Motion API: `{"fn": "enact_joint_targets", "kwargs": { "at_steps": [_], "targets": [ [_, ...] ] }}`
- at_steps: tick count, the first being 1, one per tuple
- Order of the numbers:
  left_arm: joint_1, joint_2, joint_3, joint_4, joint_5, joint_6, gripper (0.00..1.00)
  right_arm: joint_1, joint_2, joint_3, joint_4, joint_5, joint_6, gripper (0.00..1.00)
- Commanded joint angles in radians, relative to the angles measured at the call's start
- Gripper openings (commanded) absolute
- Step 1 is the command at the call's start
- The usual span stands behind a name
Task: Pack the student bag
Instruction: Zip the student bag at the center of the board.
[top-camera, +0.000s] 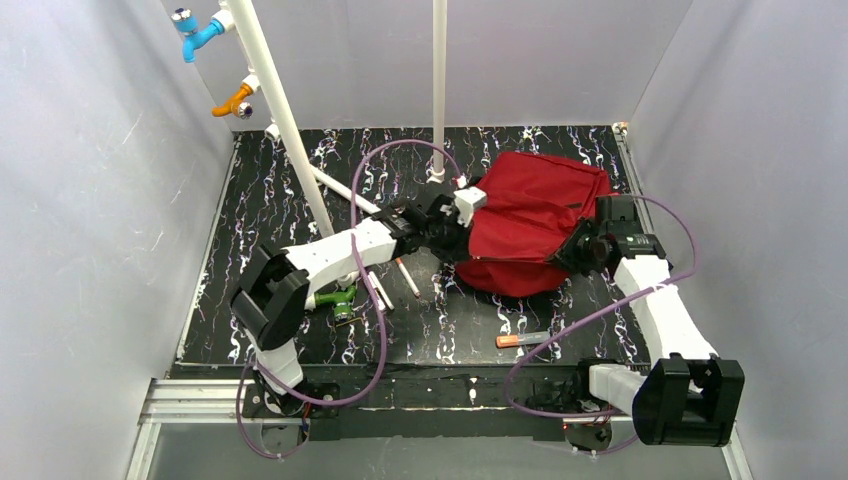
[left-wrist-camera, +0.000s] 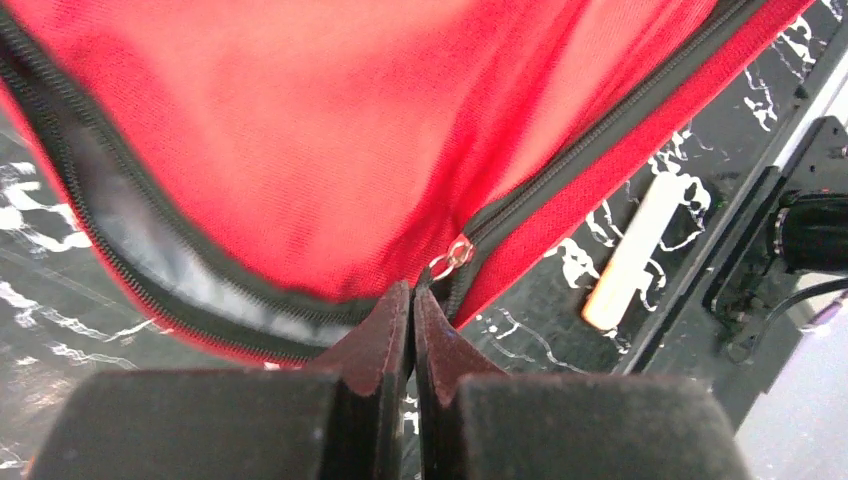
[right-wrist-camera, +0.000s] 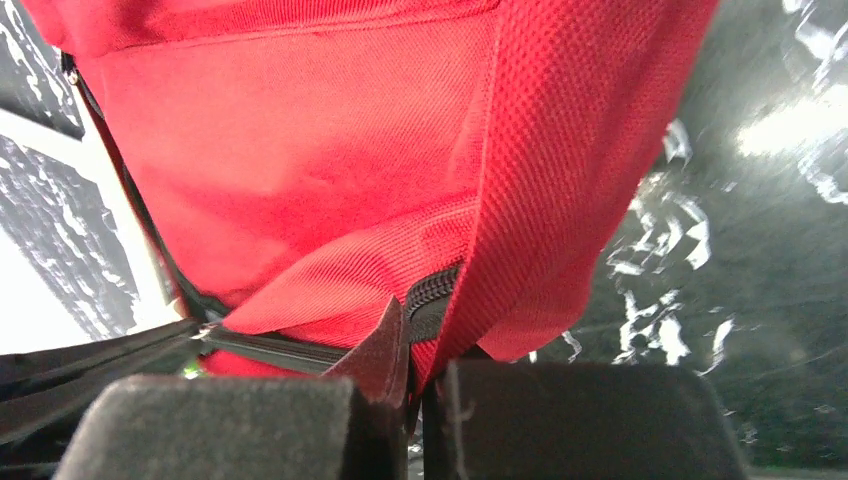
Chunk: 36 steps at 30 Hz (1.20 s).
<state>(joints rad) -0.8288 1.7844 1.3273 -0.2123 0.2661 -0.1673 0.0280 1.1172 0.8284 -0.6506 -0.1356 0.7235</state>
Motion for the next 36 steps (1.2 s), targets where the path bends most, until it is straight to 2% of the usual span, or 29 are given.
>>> {"fn": "enact_joint_targets", "kwargs": {
  "at_steps": [1,2,3,6,8,13,15,18,21,24,26,27,29,32,34,36],
  "targets": [
    [0.099,-0.144,-0.073,-0.126,-0.135,0.15,0.0,-0.097,0.019,0.099,-0.017,0.268,-0.322,0.01],
    [0.098,-0.143,-0.071,-0.106,-0.048,0.146,0.0,-0.097,0.07,0.122,-0.022,0.199,-0.368,0.01],
    [0.099,-0.138,-0.068,-0.072,0.06,0.109,0.0,-0.095,0.109,0.155,-0.055,0.152,-0.403,0.06],
    [0.084,-0.097,-0.069,0.106,0.323,-0.073,0.0,-0.07,0.148,0.222,-0.135,0.095,-0.419,0.48],
    [0.062,-0.057,-0.057,0.22,0.393,-0.184,0.0,-0.068,0.122,0.24,-0.195,0.04,-0.401,0.66],
    [-0.037,0.048,0.086,0.247,0.427,-0.22,0.0,-0.051,-0.01,0.181,-0.293,-0.106,-0.319,0.83],
    [-0.071,0.078,0.13,0.247,0.437,-0.227,0.0,-0.051,-0.053,0.129,-0.294,-0.211,-0.253,0.85],
    [-0.107,0.1,0.177,0.244,0.449,-0.235,0.0,-0.05,-0.133,-0.023,-0.128,-0.371,-0.031,0.85],
    [-0.124,0.092,0.189,0.242,0.45,-0.238,0.0,-0.05,-0.209,-0.158,0.057,-0.363,0.17,0.83],
    [-0.13,0.067,0.165,0.236,0.447,-0.235,0.0,-0.05,-0.225,-0.23,0.195,-0.339,0.287,0.69],
    [-0.131,0.05,0.135,0.226,0.444,-0.223,0.0,-0.05,-0.192,-0.221,0.191,-0.307,0.261,0.56],
    [-0.131,0.041,0.12,0.22,0.432,-0.209,0.0,-0.05,-0.17,-0.212,0.173,-0.278,0.243,0.45],
    [-0.131,0.021,0.095,0.14,0.376,-0.157,0.0,-0.051,-0.159,-0.181,0.103,-0.21,0.186,0.31],
    [-0.126,-0.012,0.068,0.008,0.223,-0.05,0.0,-0.052,-0.174,-0.167,0.039,-0.117,0.102,0.16],
    [-0.106,-0.027,0.046,-0.051,0.109,-0.023,0.0,-0.054,-0.18,-0.152,-0.02,-0.056,0.031,0.01],
    [-0.054,-0.024,0.032,-0.081,0.047,-0.019,0.0,-0.056,-0.183,-0.14,-0.058,-0.014,-0.032,0.01]
  ]
}}
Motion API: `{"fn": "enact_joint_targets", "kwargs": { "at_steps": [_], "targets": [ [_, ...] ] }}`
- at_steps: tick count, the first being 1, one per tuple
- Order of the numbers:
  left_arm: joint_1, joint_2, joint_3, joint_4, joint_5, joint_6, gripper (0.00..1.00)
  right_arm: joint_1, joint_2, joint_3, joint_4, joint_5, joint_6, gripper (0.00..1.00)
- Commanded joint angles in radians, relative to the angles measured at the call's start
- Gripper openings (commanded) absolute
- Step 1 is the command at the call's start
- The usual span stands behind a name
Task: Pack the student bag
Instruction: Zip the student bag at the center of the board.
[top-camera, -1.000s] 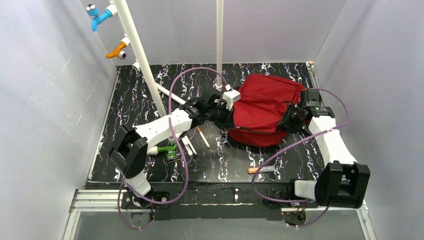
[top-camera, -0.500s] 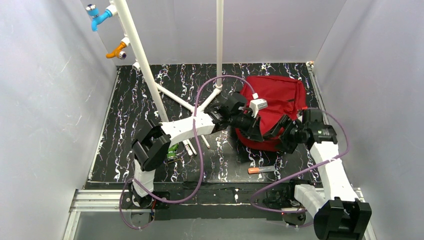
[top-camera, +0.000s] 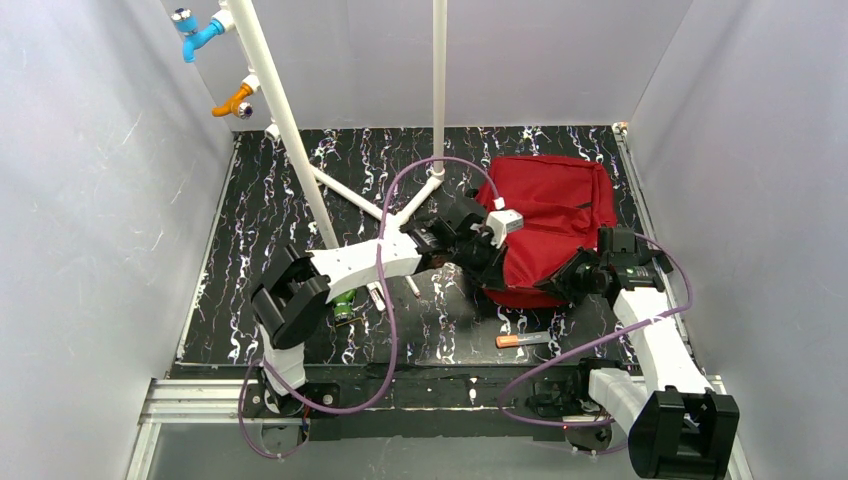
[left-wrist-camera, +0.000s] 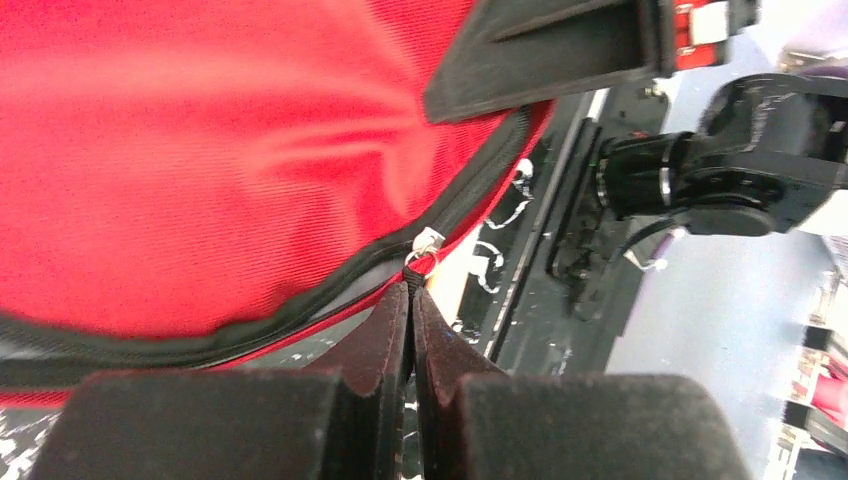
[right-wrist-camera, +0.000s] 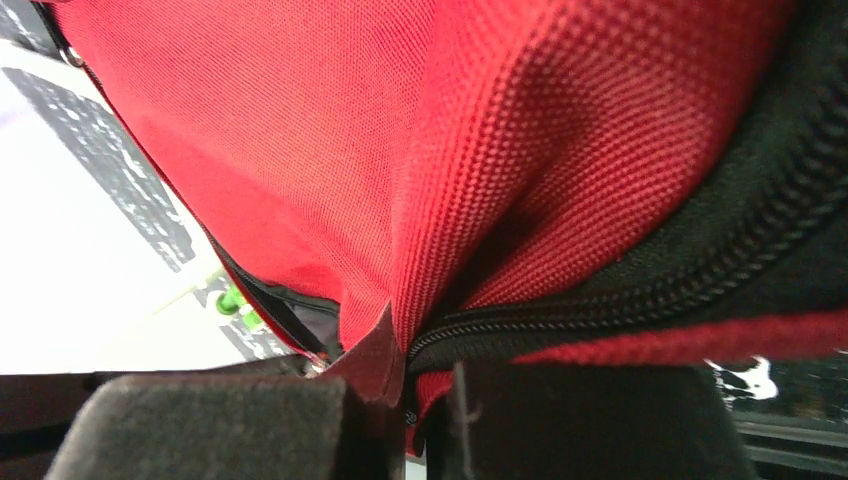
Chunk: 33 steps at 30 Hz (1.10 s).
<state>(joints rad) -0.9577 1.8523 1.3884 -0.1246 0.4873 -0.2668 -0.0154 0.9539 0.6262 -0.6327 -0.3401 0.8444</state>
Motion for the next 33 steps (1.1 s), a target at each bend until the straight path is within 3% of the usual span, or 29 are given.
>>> {"fn": "enact_joint_targets", "kwargs": {
  "at_steps": [1,6,13,20,22,24,28,33],
  "targets": [
    [0.104,-0.087,-0.038,-0.171,-0.196,0.082,0.0,-0.016,-0.02,0.069,-0.095,0.21,-0.179,0.01],
    [0.255,-0.043,-0.016,-0.178,-0.235,0.137,0.0,-0.05,0.003,0.131,-0.128,0.262,-0.302,0.01],
    [0.275,0.059,0.156,-0.202,-0.219,0.241,0.0,-0.057,0.08,0.272,-0.149,0.336,-0.477,0.01],
    [0.275,0.176,0.298,-0.265,-0.335,0.262,0.0,-0.057,0.09,0.209,-0.18,0.104,-0.453,0.01],
    [0.275,0.153,0.291,-0.277,-0.209,0.258,0.0,-0.056,0.074,0.2,-0.21,0.081,-0.435,0.35],
    [0.272,0.105,0.241,-0.244,0.014,0.184,0.0,-0.056,0.054,0.229,-0.231,0.075,-0.436,0.56],
    [0.218,0.002,0.068,-0.087,0.191,0.037,0.0,-0.014,0.036,0.332,-0.292,0.055,-0.521,0.65],
    [0.161,-0.038,0.005,-0.063,0.177,0.026,0.0,0.242,0.021,0.472,-0.283,0.192,-0.631,0.79]
  ]
}}
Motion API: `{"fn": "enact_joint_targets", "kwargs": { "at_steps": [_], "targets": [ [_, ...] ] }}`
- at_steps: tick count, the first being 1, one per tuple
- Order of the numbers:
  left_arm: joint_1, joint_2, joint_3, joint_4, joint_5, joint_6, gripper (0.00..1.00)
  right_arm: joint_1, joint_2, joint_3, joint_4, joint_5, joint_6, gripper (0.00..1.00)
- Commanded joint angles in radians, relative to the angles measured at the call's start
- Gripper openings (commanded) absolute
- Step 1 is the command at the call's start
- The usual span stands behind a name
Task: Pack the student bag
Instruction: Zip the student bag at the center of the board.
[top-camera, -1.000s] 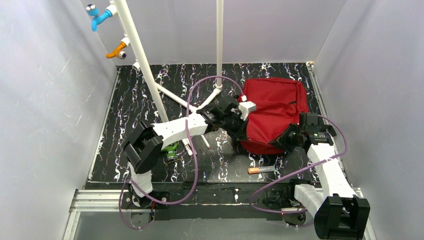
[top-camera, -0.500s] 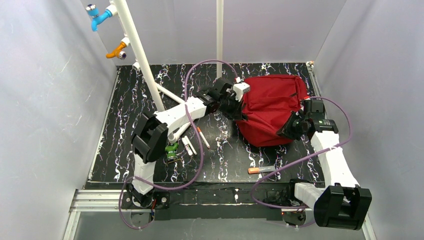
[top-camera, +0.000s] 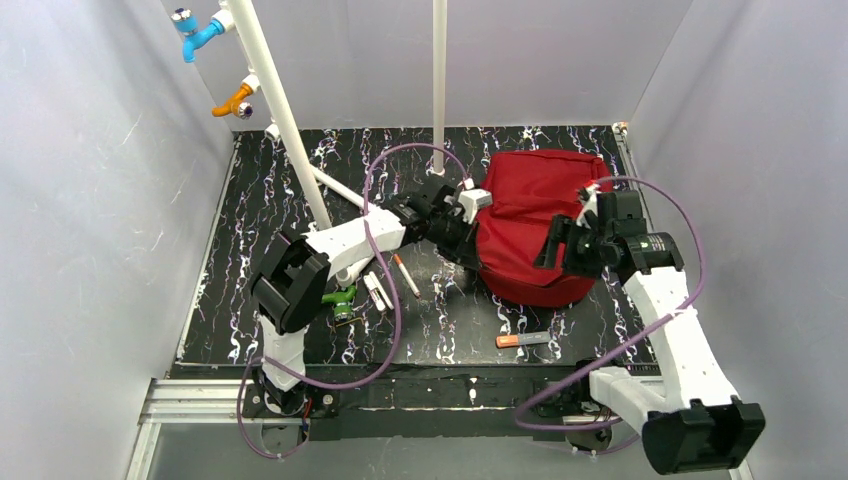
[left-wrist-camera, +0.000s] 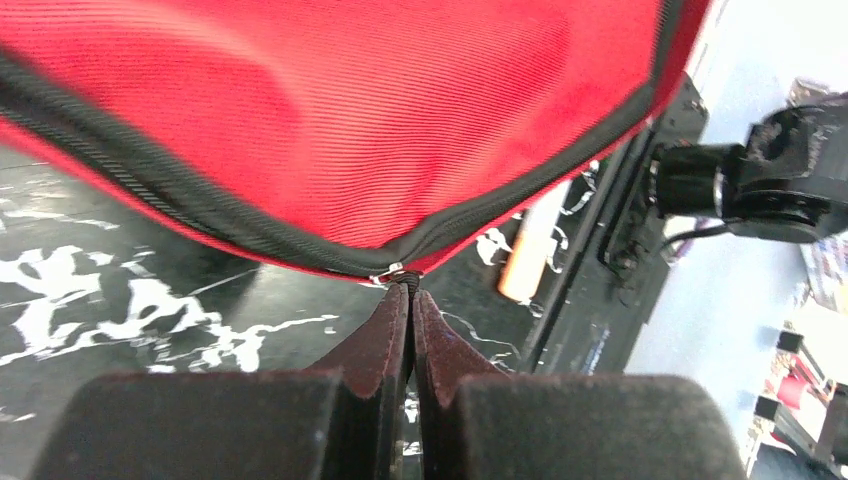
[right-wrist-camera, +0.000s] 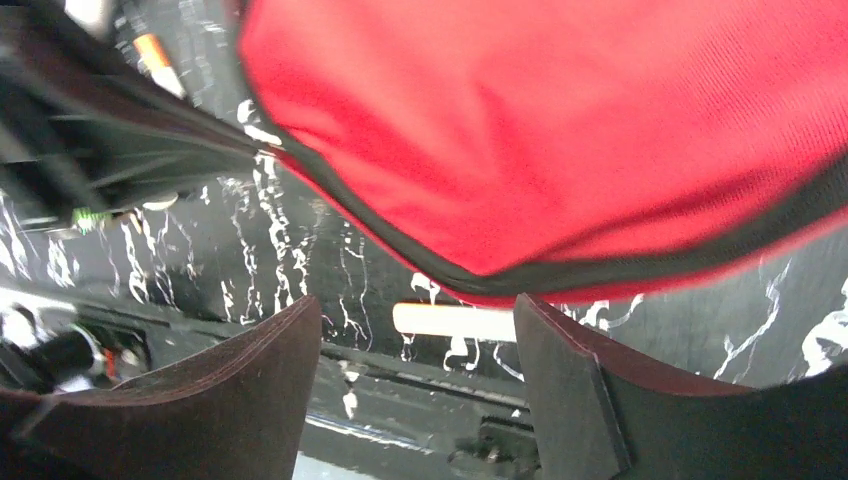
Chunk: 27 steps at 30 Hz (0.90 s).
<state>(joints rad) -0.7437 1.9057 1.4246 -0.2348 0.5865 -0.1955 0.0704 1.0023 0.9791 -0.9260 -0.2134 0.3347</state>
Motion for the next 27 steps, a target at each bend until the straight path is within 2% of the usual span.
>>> {"fn": "enact_joint_targets", "kwargs": {
  "at_steps": [1,3,6,7,10,11,13,16,18,21,27],
  "targets": [
    [-0.053,-0.088,-0.033,0.045,0.078,-0.051,0.0,0.223,-0.002,0.137,0.012,0.081,-0.142,0.8],
    [-0.053,-0.08,-0.024,0.024,0.073,-0.042,0.0,0.382,0.065,0.168,0.022,0.154,-0.18,0.81],
    [-0.054,-0.079,-0.009,0.003,0.067,-0.027,0.0,0.664,0.132,0.175,0.085,0.452,-0.261,0.85],
    [-0.052,-0.082,-0.006,-0.002,0.062,-0.021,0.0,0.71,0.133,0.152,0.125,0.523,-0.288,0.86],
    [-0.045,-0.099,-0.016,-0.008,0.052,-0.01,0.0,0.729,0.075,0.035,0.292,0.601,-0.419,0.86],
    [-0.042,-0.103,-0.023,-0.007,0.051,-0.012,0.0,0.729,0.052,-0.003,0.335,0.569,-0.469,0.86],
    [-0.034,-0.105,-0.037,0.001,0.067,-0.017,0.0,0.733,0.0,-0.097,0.431,0.39,-0.635,0.84],
    [-0.025,-0.096,-0.037,0.001,0.087,-0.027,0.0,0.74,-0.046,-0.192,0.54,0.422,-0.7,0.89],
    [-0.019,-0.1,-0.039,0.007,0.097,-0.038,0.0,0.74,-0.035,-0.218,0.544,0.399,-0.747,0.88],
    [-0.017,-0.11,-0.05,0.031,0.109,-0.053,0.0,0.74,0.013,-0.223,0.546,0.395,-0.809,0.81],
    [-0.015,-0.109,-0.048,0.037,0.124,-0.064,0.0,0.74,0.065,-0.299,0.68,0.405,-0.878,0.58]
  ]
}}
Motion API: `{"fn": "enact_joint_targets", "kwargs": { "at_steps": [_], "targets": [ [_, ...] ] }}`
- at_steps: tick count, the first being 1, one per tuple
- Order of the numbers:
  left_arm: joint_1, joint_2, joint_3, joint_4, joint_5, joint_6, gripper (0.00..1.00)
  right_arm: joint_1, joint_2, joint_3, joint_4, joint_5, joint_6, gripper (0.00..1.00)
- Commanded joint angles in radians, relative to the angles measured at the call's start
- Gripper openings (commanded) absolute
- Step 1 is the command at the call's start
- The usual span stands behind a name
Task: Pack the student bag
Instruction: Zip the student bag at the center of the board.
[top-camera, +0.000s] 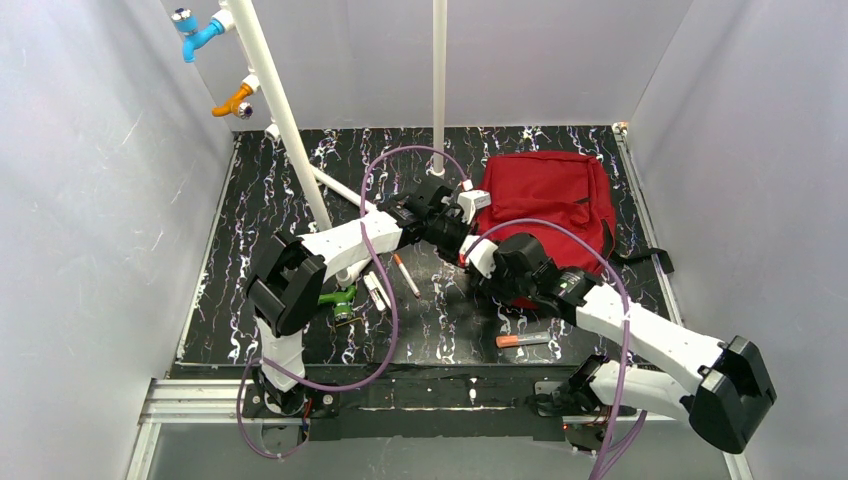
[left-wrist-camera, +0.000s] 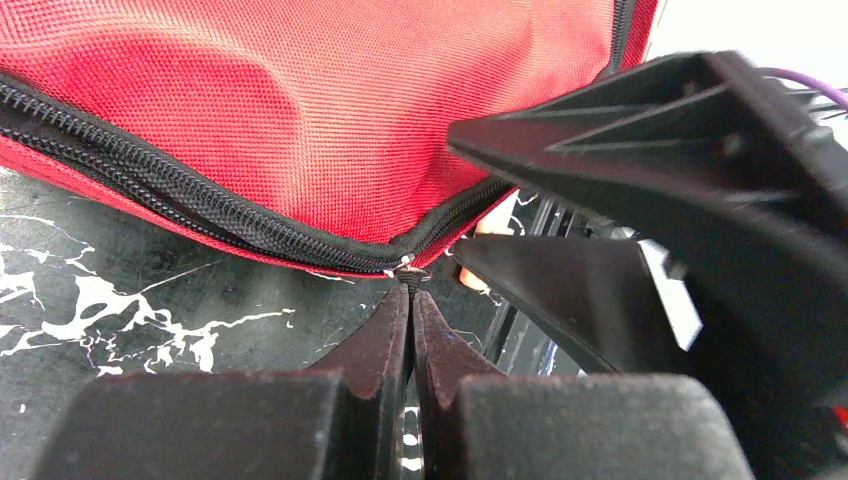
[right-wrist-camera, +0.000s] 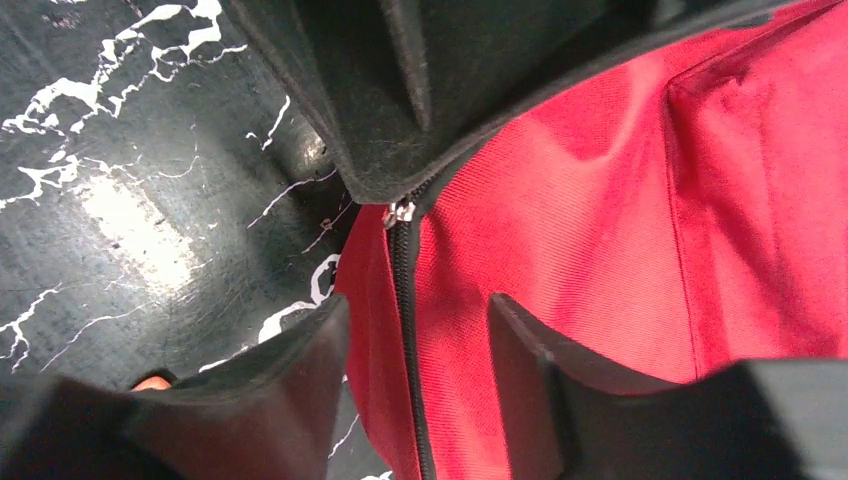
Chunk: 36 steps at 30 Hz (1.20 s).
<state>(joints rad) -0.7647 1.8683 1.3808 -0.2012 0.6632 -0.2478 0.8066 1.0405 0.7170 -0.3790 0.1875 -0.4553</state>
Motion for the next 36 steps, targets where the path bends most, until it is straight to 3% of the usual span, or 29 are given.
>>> {"fn": "enact_joint_targets", "kwargs": {
  "at_steps": [1,5,6,7,11,13,18,22,25,26,27,28,31,35,36],
  "targets": [
    [0.007,-0.073,-0.004,0.002,0.045,-0.011,0.0,0.003,0.034,-0.043,0.14,0.016,-0.088,0.53],
    [0.014,-0.071,0.005,-0.008,0.012,0.009,0.0,0.003,0.038,-0.059,0.137,0.012,-0.098,0.18],
    [0.019,-0.068,0.019,-0.032,-0.029,0.027,0.0,0.003,0.036,-0.057,0.121,0.004,-0.101,0.06],
    [0.026,-0.066,0.035,-0.058,-0.087,0.043,0.0,0.003,0.034,-0.053,0.1,-0.004,-0.107,0.01],
    [0.04,-0.046,0.098,-0.126,-0.525,0.119,0.0,0.003,0.016,-0.076,0.071,-0.027,-0.09,0.01],
    [0.047,-0.007,0.142,-0.135,-0.645,0.148,0.0,0.002,-0.015,-0.093,0.087,-0.055,-0.068,0.01],
    [0.061,0.123,0.29,-0.138,-0.648,0.166,0.0,0.002,-0.11,-0.135,0.092,-0.1,-0.05,0.01],
    [0.067,0.302,0.544,-0.163,-0.707,0.174,0.0,0.002,-0.043,-0.111,0.057,-0.279,-0.089,0.01],
    [0.068,0.344,0.682,-0.264,-0.741,0.196,0.0,0.002,-0.046,-0.109,0.142,-0.365,-0.065,0.01],
    [0.067,0.288,0.658,-0.303,-0.706,0.18,0.16,0.002,-0.028,-0.105,0.223,-0.401,0.002,0.01],
    [0.067,0.216,0.614,-0.343,-0.672,0.153,0.38,0.002,0.016,-0.097,0.349,-0.419,0.107,0.08],
    [0.067,0.114,0.555,-0.367,-0.638,0.134,0.54,0.002,0.069,-0.096,0.494,-0.401,0.24,0.39],
    [0.067,-0.013,0.479,-0.377,-0.596,0.102,0.72,0.001,0.099,-0.101,0.625,-0.346,0.405,0.72],
    [0.067,-0.122,0.37,-0.376,-0.481,0.046,0.76,-0.007,0.047,-0.06,0.5,-0.132,0.491,0.97],
    [0.067,-0.144,0.342,-0.375,-0.463,0.028,0.76,-0.009,0.019,-0.044,0.428,-0.071,0.48,0.98]
  ]
}}
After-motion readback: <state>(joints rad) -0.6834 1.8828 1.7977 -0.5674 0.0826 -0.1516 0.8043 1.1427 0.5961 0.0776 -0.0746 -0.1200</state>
